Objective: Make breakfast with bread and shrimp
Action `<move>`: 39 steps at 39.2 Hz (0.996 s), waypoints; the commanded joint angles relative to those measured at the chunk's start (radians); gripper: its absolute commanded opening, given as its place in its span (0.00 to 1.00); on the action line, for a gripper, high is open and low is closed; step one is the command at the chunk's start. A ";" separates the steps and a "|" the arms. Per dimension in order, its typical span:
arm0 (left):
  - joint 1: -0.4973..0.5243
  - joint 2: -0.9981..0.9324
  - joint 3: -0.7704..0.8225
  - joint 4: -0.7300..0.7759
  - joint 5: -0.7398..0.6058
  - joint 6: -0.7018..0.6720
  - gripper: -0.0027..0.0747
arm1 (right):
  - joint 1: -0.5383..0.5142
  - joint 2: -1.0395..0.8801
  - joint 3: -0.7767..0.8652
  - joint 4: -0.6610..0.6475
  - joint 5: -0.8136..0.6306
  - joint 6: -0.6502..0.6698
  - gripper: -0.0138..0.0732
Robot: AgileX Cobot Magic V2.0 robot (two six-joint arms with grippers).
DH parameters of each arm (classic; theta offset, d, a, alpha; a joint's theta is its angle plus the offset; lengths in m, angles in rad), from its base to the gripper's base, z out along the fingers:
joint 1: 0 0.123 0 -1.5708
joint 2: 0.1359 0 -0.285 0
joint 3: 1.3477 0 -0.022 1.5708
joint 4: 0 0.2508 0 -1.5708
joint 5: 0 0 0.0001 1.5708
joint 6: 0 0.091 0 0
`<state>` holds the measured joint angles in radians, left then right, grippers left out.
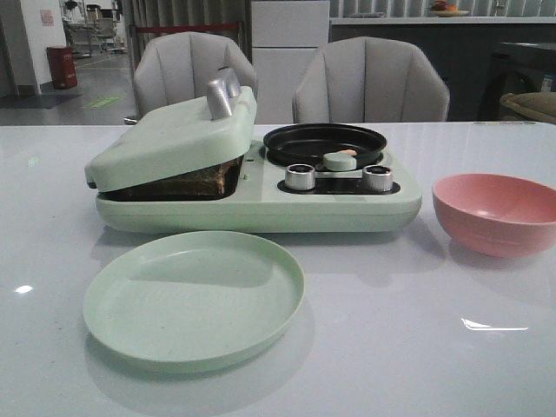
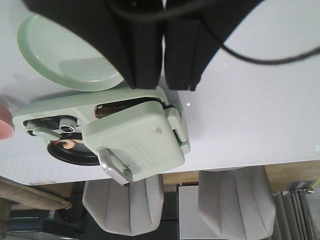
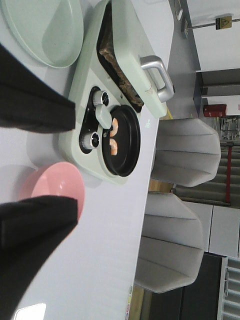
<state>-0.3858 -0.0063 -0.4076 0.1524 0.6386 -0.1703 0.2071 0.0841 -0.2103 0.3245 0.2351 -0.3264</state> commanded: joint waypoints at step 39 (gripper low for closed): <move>-0.006 -0.005 -0.023 -0.003 -0.075 -0.010 0.18 | 0.004 0.003 0.005 0.007 -0.149 -0.011 0.33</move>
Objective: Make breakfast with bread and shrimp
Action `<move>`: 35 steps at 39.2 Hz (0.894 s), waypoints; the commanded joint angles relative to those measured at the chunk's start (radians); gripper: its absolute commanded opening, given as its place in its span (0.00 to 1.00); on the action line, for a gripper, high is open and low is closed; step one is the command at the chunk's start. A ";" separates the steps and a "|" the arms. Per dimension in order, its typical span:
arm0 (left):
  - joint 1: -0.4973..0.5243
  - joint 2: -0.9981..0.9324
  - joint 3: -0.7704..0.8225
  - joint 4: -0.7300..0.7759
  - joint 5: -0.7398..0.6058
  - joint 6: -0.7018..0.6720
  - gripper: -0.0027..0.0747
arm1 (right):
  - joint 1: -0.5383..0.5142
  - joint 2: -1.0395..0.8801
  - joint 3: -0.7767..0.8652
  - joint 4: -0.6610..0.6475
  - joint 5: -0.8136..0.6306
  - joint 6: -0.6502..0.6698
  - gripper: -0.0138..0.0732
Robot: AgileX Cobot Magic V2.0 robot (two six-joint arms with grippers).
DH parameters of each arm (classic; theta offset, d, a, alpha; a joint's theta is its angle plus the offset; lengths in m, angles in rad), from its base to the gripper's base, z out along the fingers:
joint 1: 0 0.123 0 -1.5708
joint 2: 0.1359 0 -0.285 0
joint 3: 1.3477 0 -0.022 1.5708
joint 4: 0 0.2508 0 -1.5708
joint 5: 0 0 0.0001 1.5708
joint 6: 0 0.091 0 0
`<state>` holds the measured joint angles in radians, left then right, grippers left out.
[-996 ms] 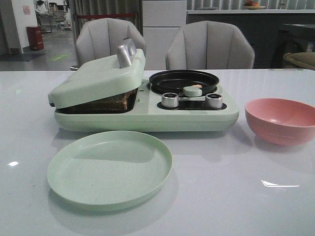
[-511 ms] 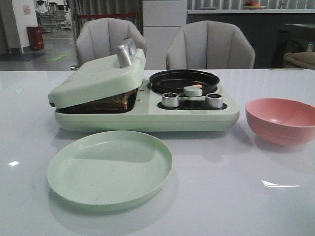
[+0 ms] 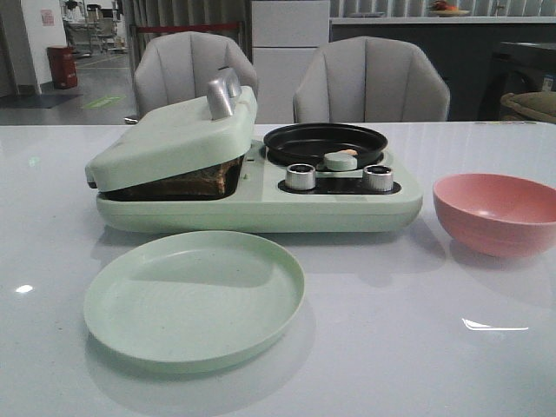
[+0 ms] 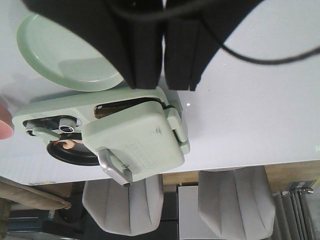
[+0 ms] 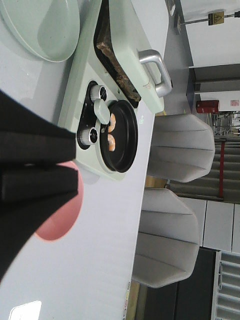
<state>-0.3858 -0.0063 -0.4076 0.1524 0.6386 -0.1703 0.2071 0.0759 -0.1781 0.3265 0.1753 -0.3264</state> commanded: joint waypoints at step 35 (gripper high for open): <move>0.238 -0.017 0.374 -0.152 -0.627 0.178 0.18 | 0.004 0.012 -0.028 0.005 -0.089 -0.011 0.33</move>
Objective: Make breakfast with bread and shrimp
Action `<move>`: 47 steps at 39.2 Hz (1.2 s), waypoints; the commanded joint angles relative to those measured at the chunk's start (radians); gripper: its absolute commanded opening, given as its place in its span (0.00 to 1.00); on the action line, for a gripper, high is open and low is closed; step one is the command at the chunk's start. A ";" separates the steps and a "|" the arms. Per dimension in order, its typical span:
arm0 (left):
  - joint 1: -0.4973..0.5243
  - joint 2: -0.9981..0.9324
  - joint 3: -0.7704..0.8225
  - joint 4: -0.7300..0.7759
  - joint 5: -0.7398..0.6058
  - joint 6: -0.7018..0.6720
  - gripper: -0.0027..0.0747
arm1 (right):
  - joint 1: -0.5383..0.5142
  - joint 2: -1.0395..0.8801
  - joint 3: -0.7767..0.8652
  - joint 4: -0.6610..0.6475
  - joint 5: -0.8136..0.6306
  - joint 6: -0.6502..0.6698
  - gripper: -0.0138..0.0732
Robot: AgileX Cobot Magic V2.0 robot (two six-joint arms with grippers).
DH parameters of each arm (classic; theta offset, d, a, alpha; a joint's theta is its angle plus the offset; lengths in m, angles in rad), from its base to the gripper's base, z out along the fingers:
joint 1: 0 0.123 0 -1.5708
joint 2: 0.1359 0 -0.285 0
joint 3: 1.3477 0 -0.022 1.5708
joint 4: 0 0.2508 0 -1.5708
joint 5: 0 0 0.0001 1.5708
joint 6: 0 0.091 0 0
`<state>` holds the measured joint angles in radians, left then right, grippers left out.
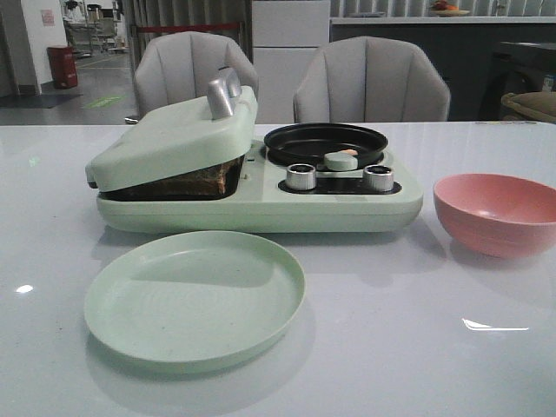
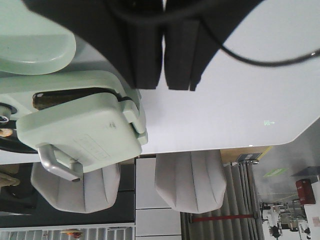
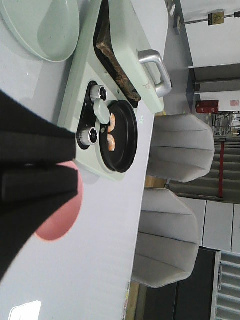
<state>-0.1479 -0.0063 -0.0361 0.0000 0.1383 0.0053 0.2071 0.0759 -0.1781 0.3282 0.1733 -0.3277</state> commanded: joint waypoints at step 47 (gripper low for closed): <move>0.015 -0.015 0.062 0.009 -0.129 0.002 0.18 | 0.004 0.012 -0.028 0.003 -0.082 -0.010 0.33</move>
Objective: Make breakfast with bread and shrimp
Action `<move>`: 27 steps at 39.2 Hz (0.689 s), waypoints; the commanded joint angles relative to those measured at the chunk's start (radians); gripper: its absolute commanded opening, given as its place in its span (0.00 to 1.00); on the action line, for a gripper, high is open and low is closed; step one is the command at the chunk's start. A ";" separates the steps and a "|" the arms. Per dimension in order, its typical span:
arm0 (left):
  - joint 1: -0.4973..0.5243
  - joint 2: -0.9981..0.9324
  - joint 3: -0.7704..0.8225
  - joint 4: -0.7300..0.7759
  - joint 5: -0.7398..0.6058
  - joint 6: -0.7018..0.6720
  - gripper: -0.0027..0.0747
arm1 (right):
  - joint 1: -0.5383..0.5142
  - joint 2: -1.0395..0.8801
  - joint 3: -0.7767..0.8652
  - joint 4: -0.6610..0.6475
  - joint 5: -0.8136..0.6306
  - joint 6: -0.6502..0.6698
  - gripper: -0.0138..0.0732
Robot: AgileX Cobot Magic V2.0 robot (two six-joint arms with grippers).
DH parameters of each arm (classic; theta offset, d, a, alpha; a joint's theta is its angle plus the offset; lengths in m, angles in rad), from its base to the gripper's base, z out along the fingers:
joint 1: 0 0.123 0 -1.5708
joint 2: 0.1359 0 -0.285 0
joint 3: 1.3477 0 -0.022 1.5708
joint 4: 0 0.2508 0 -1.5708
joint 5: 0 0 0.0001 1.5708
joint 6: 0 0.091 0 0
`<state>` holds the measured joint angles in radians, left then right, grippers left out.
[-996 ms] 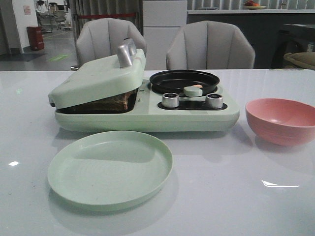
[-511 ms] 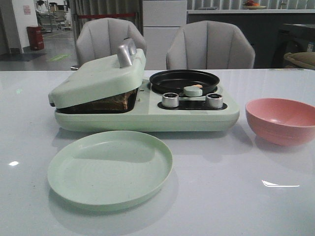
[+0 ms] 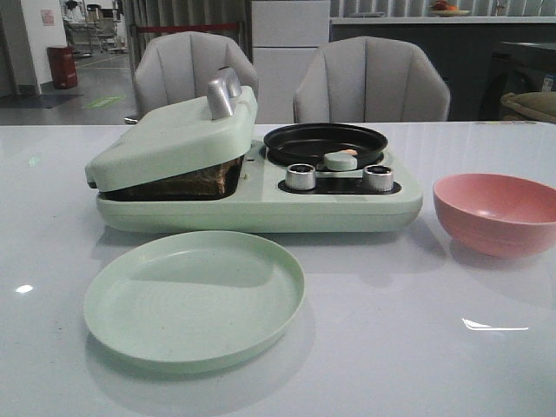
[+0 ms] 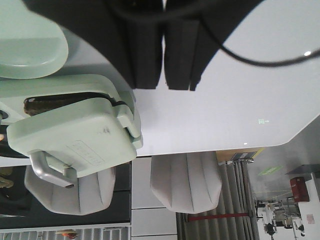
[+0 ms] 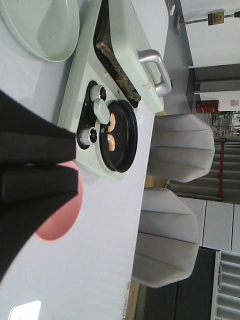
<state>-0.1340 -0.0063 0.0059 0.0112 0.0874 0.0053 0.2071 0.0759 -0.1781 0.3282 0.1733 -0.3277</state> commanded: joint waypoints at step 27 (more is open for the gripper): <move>0.001 -0.015 0.020 -0.002 -0.078 0.002 0.18 | -0.101 -0.109 0.188 -0.254 -0.258 0.197 0.33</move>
<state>-0.1340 -0.0063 0.0059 0.0112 0.0874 0.0073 0.1086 -0.0099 0.0231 0.0907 0.0248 -0.1334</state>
